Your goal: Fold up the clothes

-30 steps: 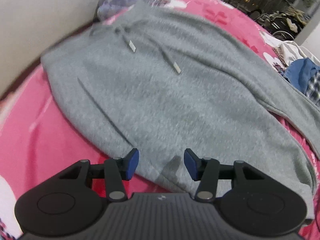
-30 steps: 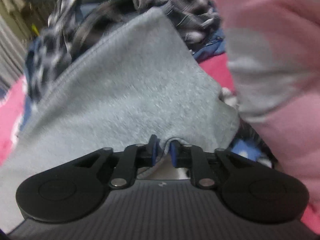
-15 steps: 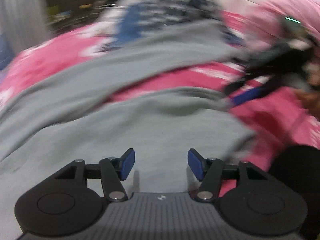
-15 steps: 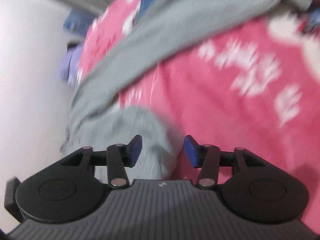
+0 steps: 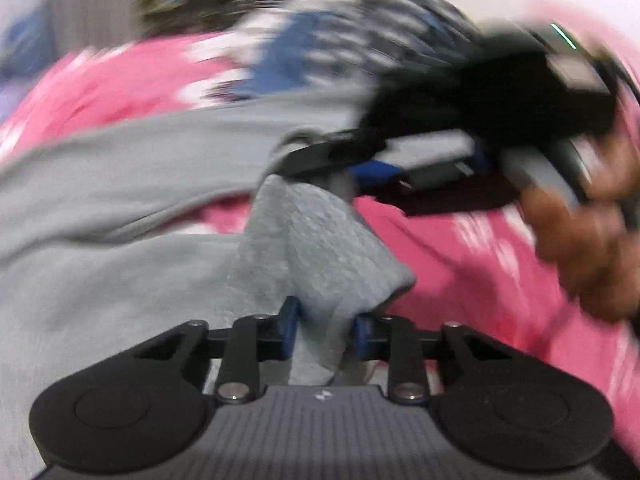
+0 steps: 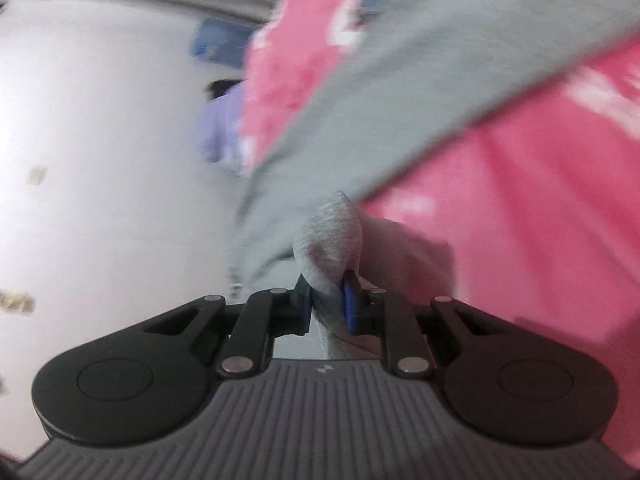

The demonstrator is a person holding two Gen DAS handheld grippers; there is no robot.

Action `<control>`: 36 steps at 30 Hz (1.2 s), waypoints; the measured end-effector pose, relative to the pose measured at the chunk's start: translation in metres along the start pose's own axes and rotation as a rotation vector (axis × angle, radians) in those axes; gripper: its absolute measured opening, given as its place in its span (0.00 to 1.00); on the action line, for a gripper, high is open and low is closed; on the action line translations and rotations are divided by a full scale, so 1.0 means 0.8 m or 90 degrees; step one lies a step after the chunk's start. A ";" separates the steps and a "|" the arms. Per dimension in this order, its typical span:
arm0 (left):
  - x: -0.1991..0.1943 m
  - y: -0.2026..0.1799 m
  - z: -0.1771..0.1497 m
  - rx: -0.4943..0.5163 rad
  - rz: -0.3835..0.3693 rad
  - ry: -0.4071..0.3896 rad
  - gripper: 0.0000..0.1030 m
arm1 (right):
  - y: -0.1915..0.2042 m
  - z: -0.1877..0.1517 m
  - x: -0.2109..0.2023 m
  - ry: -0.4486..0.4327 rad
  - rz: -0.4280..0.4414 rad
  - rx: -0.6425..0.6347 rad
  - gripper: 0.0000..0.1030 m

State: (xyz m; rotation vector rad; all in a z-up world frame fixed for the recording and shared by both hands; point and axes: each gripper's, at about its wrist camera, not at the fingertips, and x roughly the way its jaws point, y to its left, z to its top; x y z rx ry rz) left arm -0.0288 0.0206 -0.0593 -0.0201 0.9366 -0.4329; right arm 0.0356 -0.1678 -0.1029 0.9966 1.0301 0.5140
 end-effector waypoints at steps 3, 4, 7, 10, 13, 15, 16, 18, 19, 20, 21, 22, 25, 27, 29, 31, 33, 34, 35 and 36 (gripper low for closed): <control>-0.003 0.068 0.015 -0.142 0.008 -0.001 0.15 | 0.019 0.022 0.026 -0.002 0.044 -0.018 0.18; -0.002 0.086 0.017 -0.175 0.021 -0.001 0.15 | 0.023 0.029 0.032 -0.006 0.057 -0.019 0.19; 0.003 0.140 0.018 -0.268 0.045 -0.001 0.12 | 0.015 0.032 0.015 -0.053 0.080 0.008 0.32; 0.005 0.185 0.012 -0.334 0.048 0.005 0.12 | 0.004 0.017 -0.007 -0.056 0.040 -0.015 0.45; 0.007 0.203 0.008 -0.328 0.065 0.009 0.12 | -0.010 -0.011 -0.012 0.008 -0.063 -0.071 0.49; -0.003 0.201 0.001 -0.310 0.073 0.007 0.12 | -0.022 -0.030 -0.011 0.056 -0.117 -0.091 0.49; -0.007 0.200 -0.002 -0.301 0.077 0.006 0.12 | -0.029 -0.039 -0.008 0.080 -0.134 -0.093 0.50; -0.017 0.198 -0.009 -0.284 0.085 0.004 0.12 | -0.039 -0.054 0.002 0.129 -0.152 -0.085 0.51; -0.021 0.198 -0.013 -0.275 0.089 0.002 0.13 | -0.041 -0.061 0.005 0.144 -0.170 -0.083 0.51; -0.026 0.197 -0.016 -0.266 0.093 0.001 0.15 | -0.042 -0.065 0.007 0.149 -0.192 -0.079 0.51; -0.031 0.196 -0.019 -0.257 0.097 0.000 0.16 | -0.045 -0.069 0.007 0.152 -0.210 -0.068 0.51; -0.036 0.195 -0.023 -0.248 0.101 -0.001 0.18 | -0.050 -0.070 0.005 0.143 -0.211 -0.032 0.51; -0.048 0.179 -0.032 -0.187 0.111 -0.005 0.26 | -0.069 -0.072 0.000 0.118 -0.185 0.088 0.52; -0.054 0.151 -0.036 -0.097 0.113 -0.008 0.30 | -0.071 -0.073 0.004 0.115 -0.181 0.099 0.52; -0.056 0.122 -0.043 -0.007 0.115 -0.008 0.39 | -0.063 -0.076 0.013 0.122 -0.182 0.069 0.44; -0.051 0.094 -0.053 0.069 0.118 -0.002 0.48 | -0.051 -0.077 0.015 0.127 -0.200 0.022 0.19; -0.037 0.072 -0.063 0.129 0.134 0.027 0.49 | -0.045 -0.074 0.005 0.123 -0.185 0.009 0.06; -0.028 0.063 -0.064 0.155 0.148 0.047 0.49 | -0.043 -0.071 -0.004 0.116 -0.171 0.010 0.06; -0.024 0.056 -0.064 0.171 0.158 0.053 0.49 | -0.037 -0.068 -0.017 0.101 -0.173 -0.005 0.06; -0.024 0.052 -0.063 0.182 0.167 0.047 0.49 | -0.031 -0.064 -0.031 0.086 -0.174 -0.020 0.05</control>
